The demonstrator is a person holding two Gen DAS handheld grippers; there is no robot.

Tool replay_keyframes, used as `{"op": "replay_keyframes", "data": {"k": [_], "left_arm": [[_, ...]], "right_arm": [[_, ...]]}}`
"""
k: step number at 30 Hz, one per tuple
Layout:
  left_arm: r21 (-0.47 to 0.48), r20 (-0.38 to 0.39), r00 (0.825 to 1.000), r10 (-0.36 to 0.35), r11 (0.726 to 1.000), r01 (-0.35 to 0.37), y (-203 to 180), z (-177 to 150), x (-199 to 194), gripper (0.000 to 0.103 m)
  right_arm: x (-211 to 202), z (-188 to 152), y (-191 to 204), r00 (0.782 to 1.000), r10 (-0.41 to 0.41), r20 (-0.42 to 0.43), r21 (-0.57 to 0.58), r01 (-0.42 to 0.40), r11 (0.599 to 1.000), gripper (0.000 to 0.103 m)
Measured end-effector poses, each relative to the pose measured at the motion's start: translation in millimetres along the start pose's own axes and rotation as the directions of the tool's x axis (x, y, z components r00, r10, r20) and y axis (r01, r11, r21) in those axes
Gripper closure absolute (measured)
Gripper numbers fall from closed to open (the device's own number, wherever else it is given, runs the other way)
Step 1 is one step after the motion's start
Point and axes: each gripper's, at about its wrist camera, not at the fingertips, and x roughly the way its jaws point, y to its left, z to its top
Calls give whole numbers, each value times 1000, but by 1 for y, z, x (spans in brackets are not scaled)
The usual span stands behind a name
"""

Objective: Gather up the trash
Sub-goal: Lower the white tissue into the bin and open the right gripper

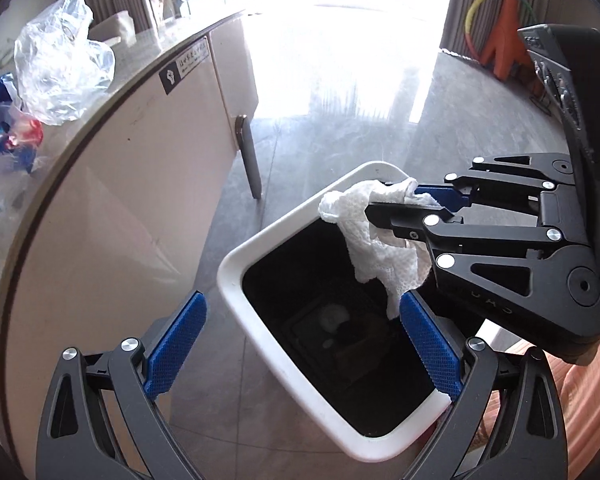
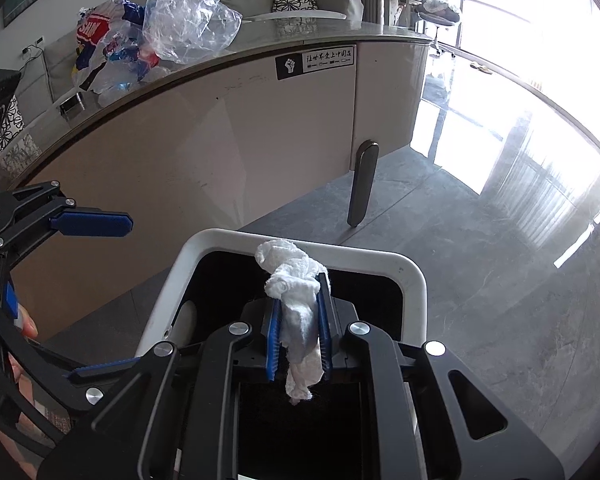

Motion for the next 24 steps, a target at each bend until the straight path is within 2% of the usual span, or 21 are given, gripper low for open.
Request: {"op": "replay_keyframes", "data": {"k": [9,24], "left_arm": [[21,16,999,46,999,-46,9,-1,-22,6],[31,-10,998,68,997,-67,26,2,12,6]], "right_arm": [[25,-10,12,998,2,-69,-45,-5,999,86],[65,-19,21,986,17,-166,-101,-35,994,86]]}}
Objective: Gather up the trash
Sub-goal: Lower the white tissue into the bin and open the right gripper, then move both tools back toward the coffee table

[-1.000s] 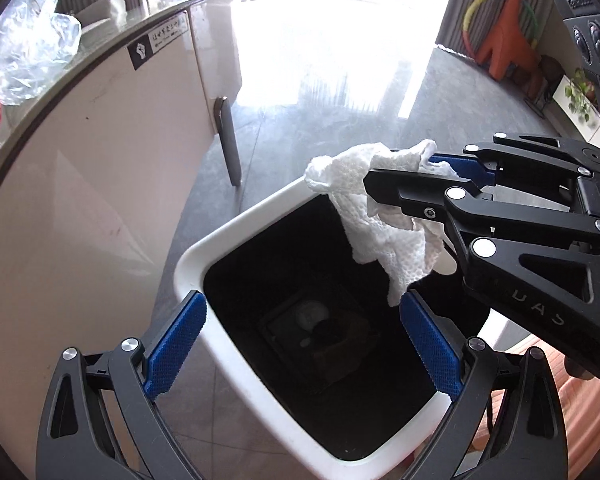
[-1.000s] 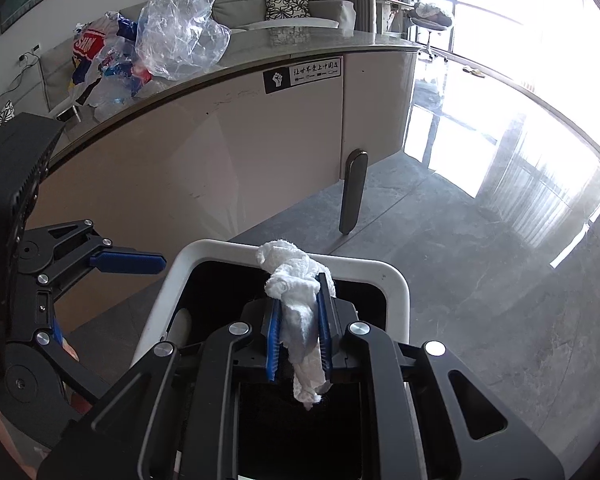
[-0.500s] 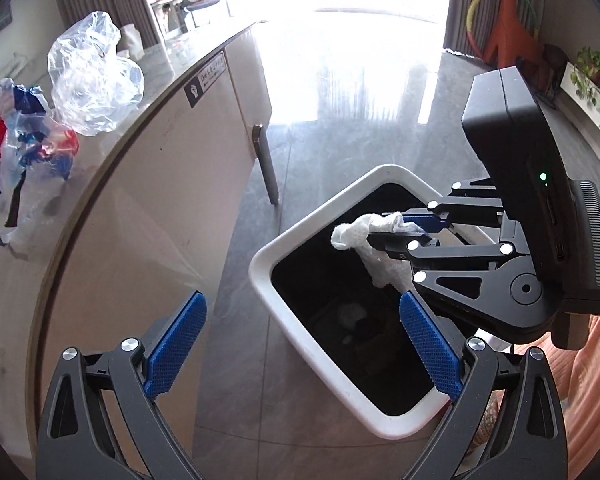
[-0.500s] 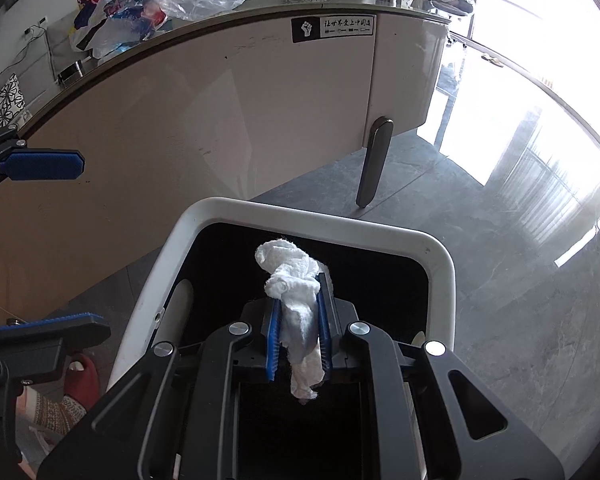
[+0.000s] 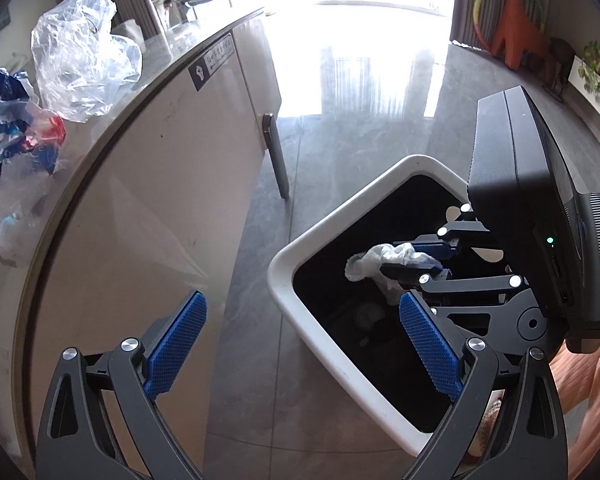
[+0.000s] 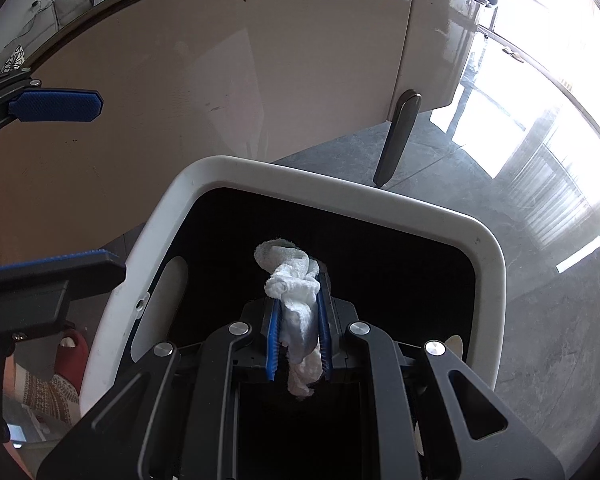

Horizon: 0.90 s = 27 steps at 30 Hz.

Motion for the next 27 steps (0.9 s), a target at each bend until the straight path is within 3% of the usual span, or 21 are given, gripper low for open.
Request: {"op": "replay_keyframes", "data": {"k": [2,3,5,9,18,22,27], "left_arm": [[2,-4,1000,1,1000,-1,1,2,5,6],[4,-8,1000,1,1000,-1,2,2,7,6],[1,-10,1000,2,1000,-2,3,3,11,6],[-7,-11,1000,2,1000,-2,6,4,14,6],[-32,9,1000,21,999,-20,13,3,-2,6],[-62,38,998,42,997,-40,19,3,-22,6],[-123,95,993,76,990,-64,31,-2,-58,6]], "right_arm": [[3,0,0,1000,3,-11,-8,-3,1000,82],[4,0,0,1000,3,-15,-11,-3,1000,52],[6,3,-2,1000,-17,-1,-4,17,1000,4],[8,5,-4,1000,5,-14,6,-5,1000,5],[-11,6,-1,998,-20,60,4,20,1000,5],[-39,4,3,993,-20,113,21,18,1000,5],[-95,11,8,971,-23,236,29,16,999,5]]}}
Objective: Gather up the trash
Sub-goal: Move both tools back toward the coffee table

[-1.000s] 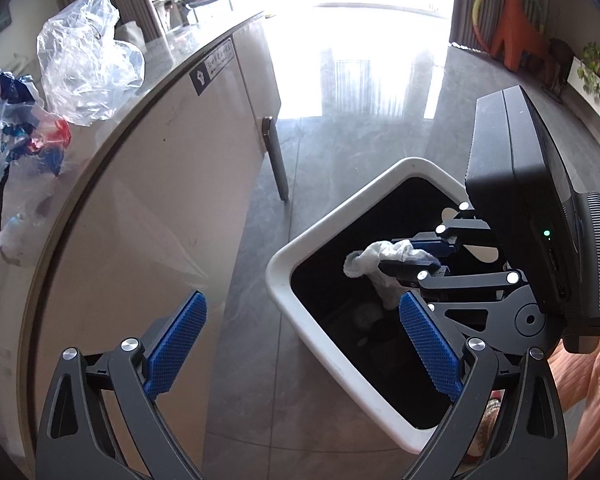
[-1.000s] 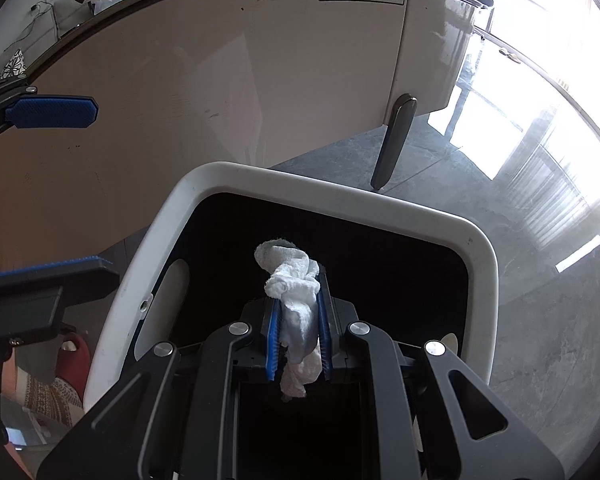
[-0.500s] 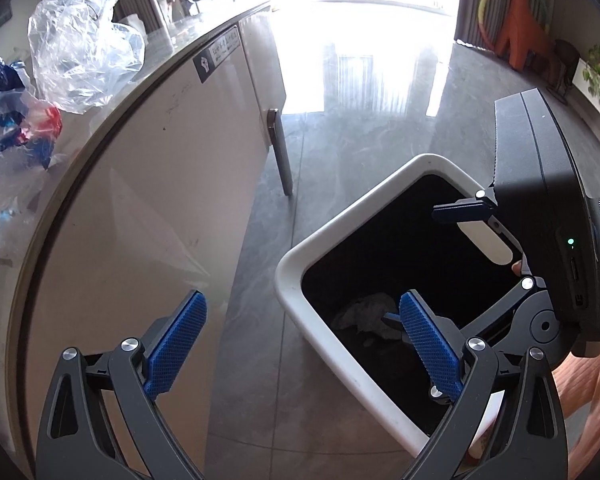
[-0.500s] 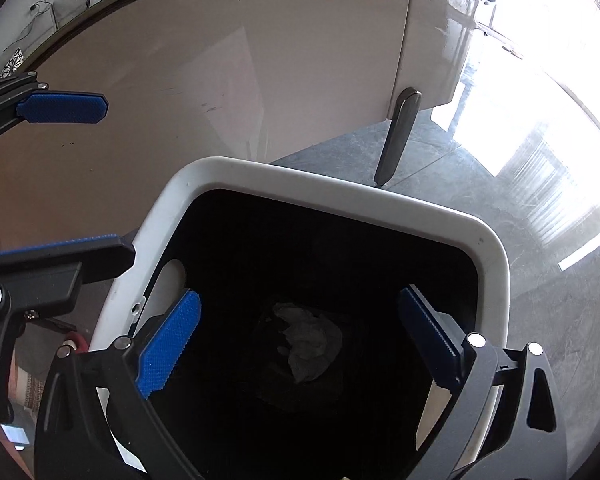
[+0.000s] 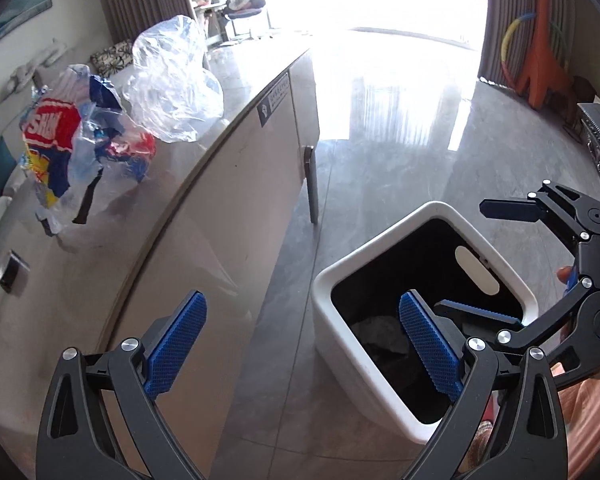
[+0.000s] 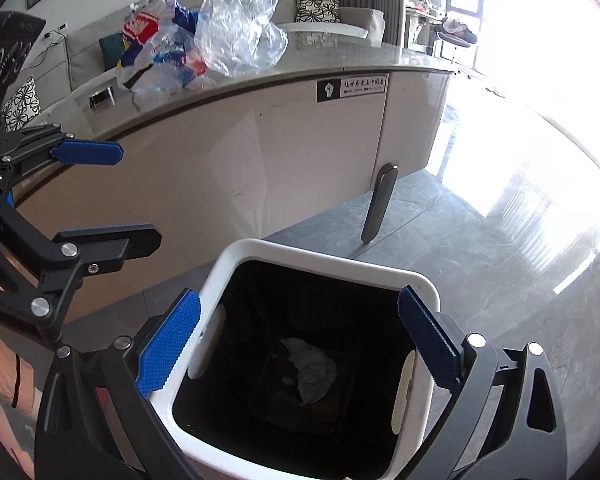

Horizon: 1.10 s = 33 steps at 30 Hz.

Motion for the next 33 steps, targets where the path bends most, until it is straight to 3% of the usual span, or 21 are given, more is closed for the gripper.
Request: {"op": "replay_keyframes", "data": {"k": [6,14,20,27,33], "left_arm": [[-87,71,996,61,995,-55,30,3,-44,6],[-174,149,969,196,970,-170,72,15,-86,6],[-204,180,953,243,957,-205,97,47,-84,6],[-222,177,952,250,952,-209,121,63,-62,6],[-253,127,957,261,941,-223,144,73,-29,6]], "right_arm": [[-58,38,10,987,24,162,-4,-24,1000,5],[-87,84,45,956,36,292,-97,-8,995,5],[-75,104,55,952,29,305,-114,6,993,5],[-47,122,43,956,35,291,-80,-12,997,5],[-26,144,31,954,38,298,-60,-21,998,5]]}}
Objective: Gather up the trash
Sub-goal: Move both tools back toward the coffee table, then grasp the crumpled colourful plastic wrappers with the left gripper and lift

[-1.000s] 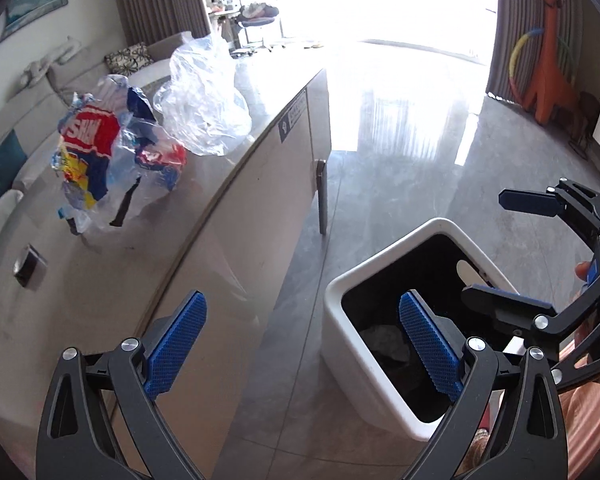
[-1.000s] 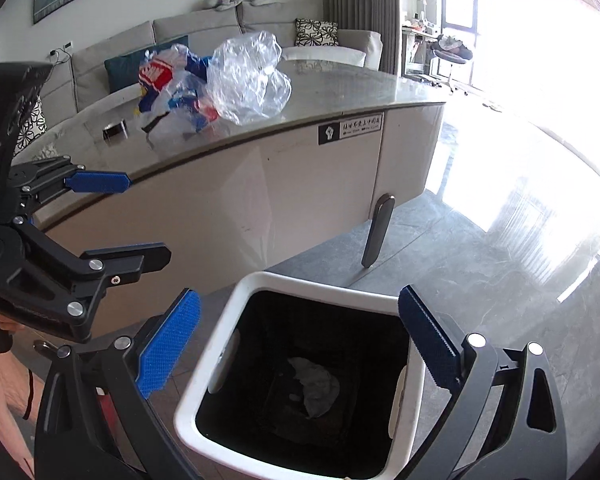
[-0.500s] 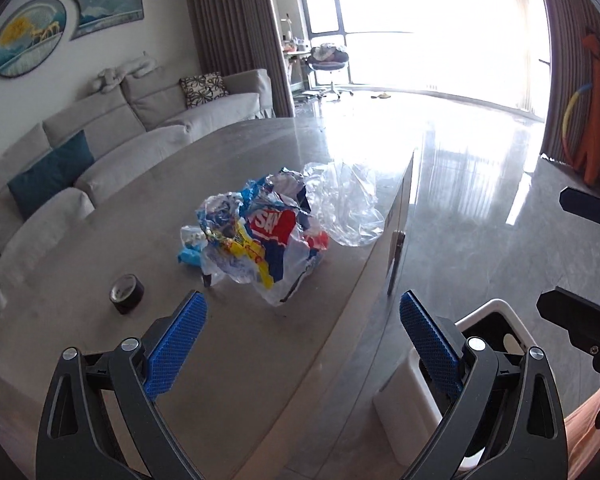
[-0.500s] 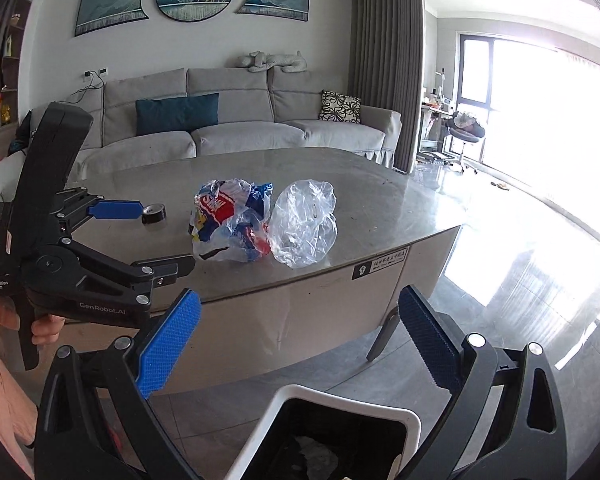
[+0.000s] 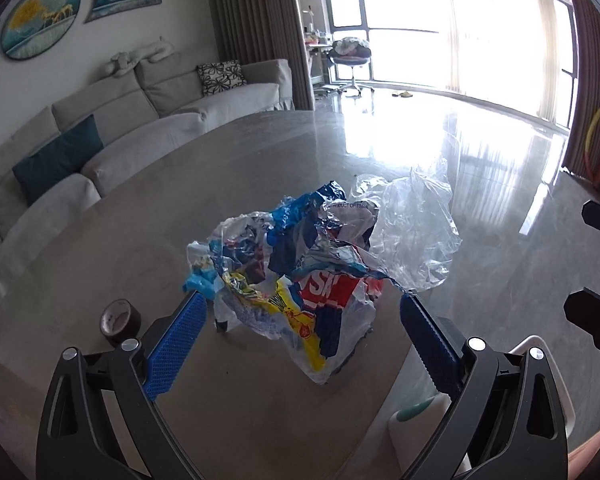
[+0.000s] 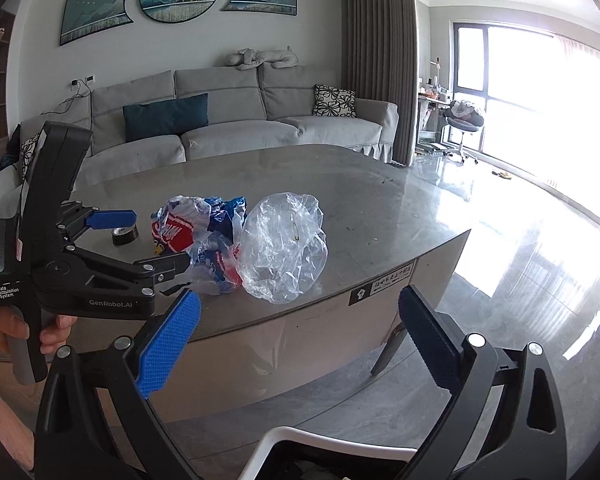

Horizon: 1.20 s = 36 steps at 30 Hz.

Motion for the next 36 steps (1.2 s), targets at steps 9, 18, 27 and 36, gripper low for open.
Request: {"op": "replay_keyframes", "data": {"k": [9,18,27,36], "left_arm": [[-70,-43,998,36,997,-39,21,6,31,6],[-103,-75,997,-16,995,8,29,0,36,79],[-6,92,993,79,997,-79,25,1,-33,86],[21,103,987,121,992,-123,33,10,-65,86]], "right_arm": [[23,7,0,1000,31,-3,2,-31,1000,5],[24,4,8,999,32,-18,-18,-32,999,5],[22,9,13,1000,30,-9,-19,-30,999,5],[43,32,25,999,44,14,-21,-43,999,5]]}}
